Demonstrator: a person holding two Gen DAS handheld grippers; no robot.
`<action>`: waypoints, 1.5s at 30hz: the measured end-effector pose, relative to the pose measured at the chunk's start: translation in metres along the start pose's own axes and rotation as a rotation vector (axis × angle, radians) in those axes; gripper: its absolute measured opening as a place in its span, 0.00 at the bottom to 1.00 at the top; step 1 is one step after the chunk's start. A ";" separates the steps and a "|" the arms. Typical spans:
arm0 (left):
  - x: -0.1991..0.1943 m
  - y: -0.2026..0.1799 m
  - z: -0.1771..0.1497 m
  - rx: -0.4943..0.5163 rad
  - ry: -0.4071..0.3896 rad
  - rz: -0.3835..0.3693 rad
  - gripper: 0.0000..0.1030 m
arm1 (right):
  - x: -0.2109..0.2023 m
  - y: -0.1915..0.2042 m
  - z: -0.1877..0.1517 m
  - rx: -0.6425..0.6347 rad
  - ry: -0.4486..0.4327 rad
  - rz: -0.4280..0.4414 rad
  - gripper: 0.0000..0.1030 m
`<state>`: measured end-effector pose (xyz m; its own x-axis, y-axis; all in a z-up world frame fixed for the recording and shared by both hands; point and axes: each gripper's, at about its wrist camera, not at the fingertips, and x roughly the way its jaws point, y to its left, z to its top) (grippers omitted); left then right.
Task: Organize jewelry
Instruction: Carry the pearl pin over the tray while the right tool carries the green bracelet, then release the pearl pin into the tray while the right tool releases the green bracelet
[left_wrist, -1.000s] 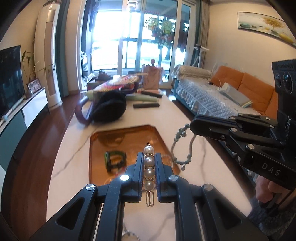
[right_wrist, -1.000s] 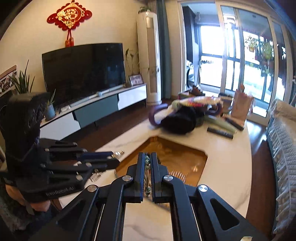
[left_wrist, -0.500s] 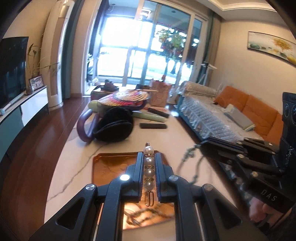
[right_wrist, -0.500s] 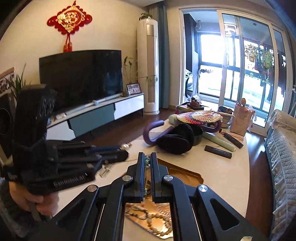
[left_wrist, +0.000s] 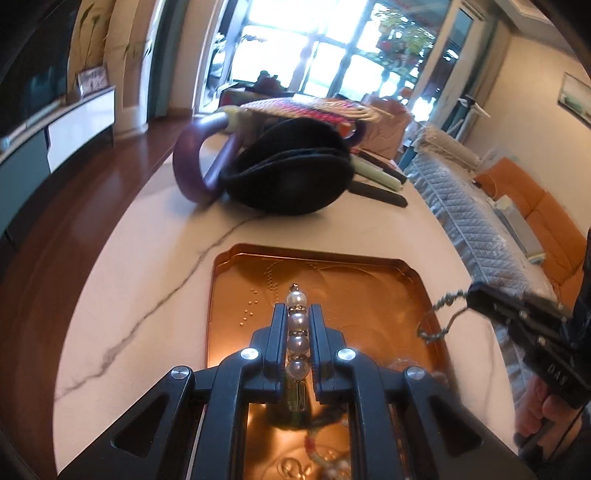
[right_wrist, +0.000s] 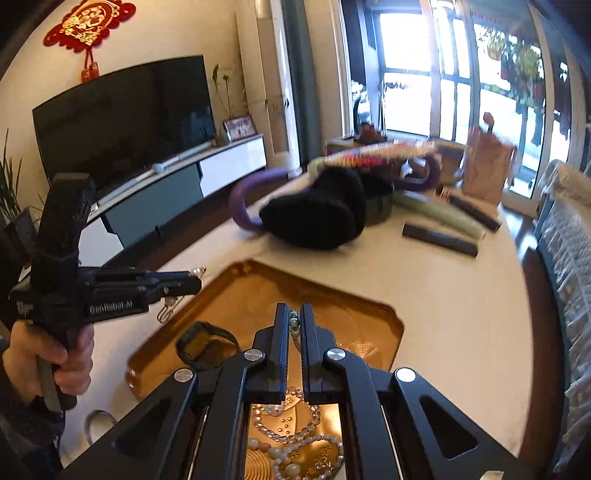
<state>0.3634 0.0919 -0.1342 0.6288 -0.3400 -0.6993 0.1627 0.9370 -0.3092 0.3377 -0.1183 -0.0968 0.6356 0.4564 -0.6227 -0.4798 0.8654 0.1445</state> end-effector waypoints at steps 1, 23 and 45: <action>0.004 0.002 0.001 -0.002 0.010 0.005 0.11 | 0.003 -0.002 -0.001 0.004 0.005 0.004 0.05; -0.047 -0.022 -0.033 0.037 0.019 0.179 0.81 | -0.026 0.019 -0.028 0.055 0.013 -0.077 0.84; -0.165 -0.017 -0.180 0.054 0.000 0.256 0.60 | -0.086 0.150 -0.135 -0.002 0.113 0.142 0.30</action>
<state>0.1206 0.1170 -0.1294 0.6545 -0.0913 -0.7505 0.0388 0.9954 -0.0873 0.1295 -0.0560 -0.1252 0.4894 0.5474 -0.6789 -0.5613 0.7935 0.2351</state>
